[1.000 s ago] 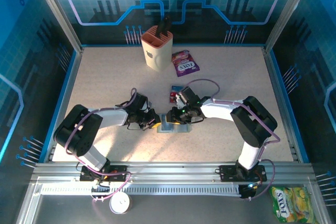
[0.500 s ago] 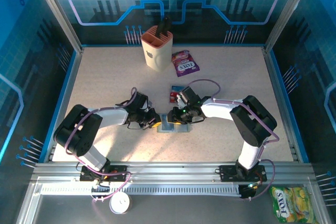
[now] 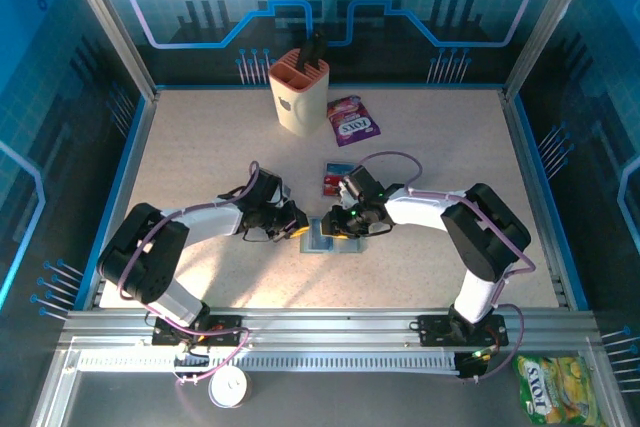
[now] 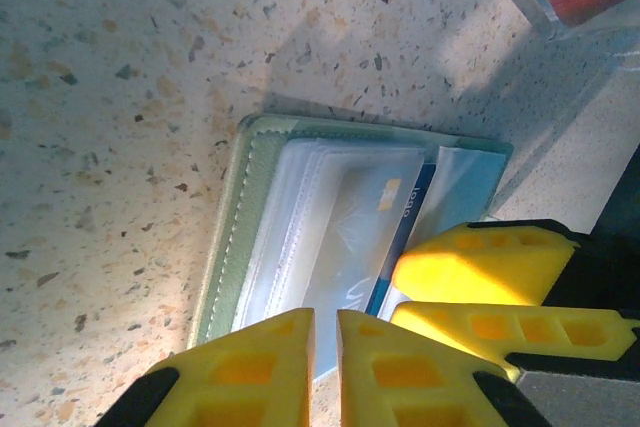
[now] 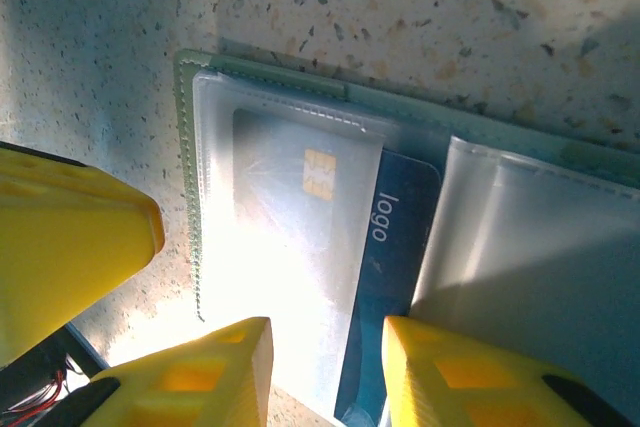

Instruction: Take the credit cards out of the card holder

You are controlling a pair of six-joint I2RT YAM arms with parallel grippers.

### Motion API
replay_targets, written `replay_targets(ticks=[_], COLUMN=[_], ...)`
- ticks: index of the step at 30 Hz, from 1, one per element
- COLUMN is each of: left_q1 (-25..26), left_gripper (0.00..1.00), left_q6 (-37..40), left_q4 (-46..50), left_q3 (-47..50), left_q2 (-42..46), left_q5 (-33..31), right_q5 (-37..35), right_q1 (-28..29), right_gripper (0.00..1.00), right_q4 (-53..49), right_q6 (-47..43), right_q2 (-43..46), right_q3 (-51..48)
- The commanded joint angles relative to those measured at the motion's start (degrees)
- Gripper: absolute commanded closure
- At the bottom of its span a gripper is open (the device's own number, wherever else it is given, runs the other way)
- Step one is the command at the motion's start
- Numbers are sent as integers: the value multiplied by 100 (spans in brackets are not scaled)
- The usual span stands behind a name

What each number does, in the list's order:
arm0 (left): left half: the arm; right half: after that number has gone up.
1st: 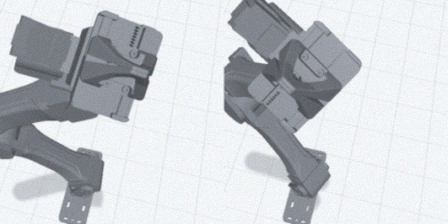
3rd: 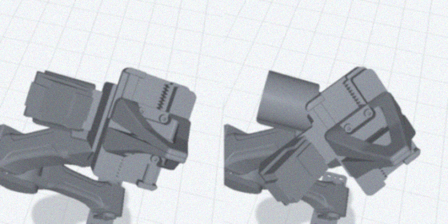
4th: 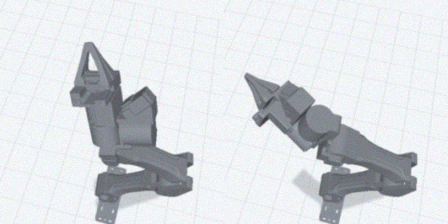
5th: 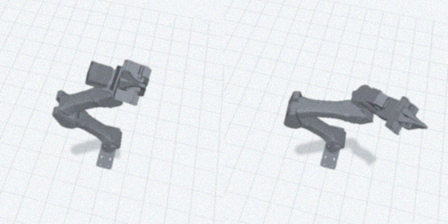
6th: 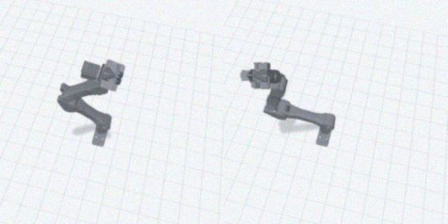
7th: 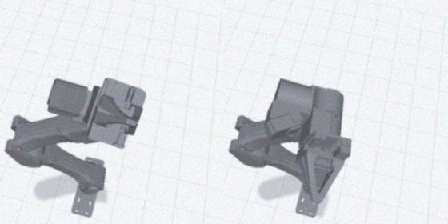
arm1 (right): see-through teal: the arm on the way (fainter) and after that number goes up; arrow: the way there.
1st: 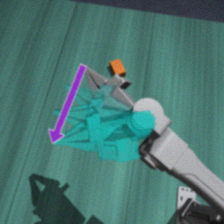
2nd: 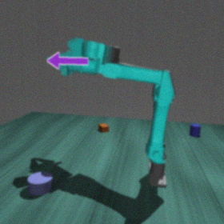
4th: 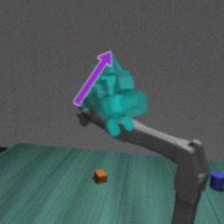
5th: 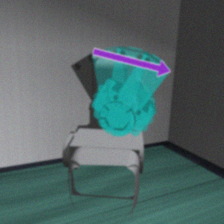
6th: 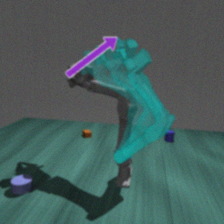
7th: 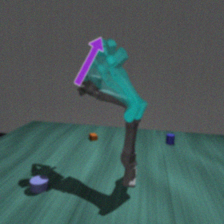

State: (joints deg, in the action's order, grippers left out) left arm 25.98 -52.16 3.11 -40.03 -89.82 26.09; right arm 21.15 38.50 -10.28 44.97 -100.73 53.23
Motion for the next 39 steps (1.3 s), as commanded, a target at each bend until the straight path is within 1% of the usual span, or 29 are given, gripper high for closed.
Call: replay_targets(ticks=[1,7,11,12,19,26,31,39], left_q1=[-21,185,288,301,288,290,281,271], left_gripper=[86,88,96,97,98,98,98,98], left_q6=[-39,-132,-125,-112,-6,100,116,136], left_q4=[-88,-260,-298,-298,-250,-84,-66,-72], left_q3=[-110,-174,-177,-139,-34,13,30,25], left_q2=[36,-125,-282,-311,-457,-479,-502,-541], left_q5=[256,293,190,125,-6,-171,-165,-152], right_q5=[-77,-84,-50,-32,129,504,385,55], right_q1=[-71,-66,-71,-71,-66,-60,-53,-72], right_gripper=[64,64,64,64,64,64,64,64], right_q4=[-172,-167,-124,-107,111,629,449,149], right_q6=[-79,-67,-78,-72,18,201,193,124], right_q2=[167,233,255,247,144,-95,-214,-60], right_q3=[-76,-85,-63,-59,-85,-138,-137,-234])
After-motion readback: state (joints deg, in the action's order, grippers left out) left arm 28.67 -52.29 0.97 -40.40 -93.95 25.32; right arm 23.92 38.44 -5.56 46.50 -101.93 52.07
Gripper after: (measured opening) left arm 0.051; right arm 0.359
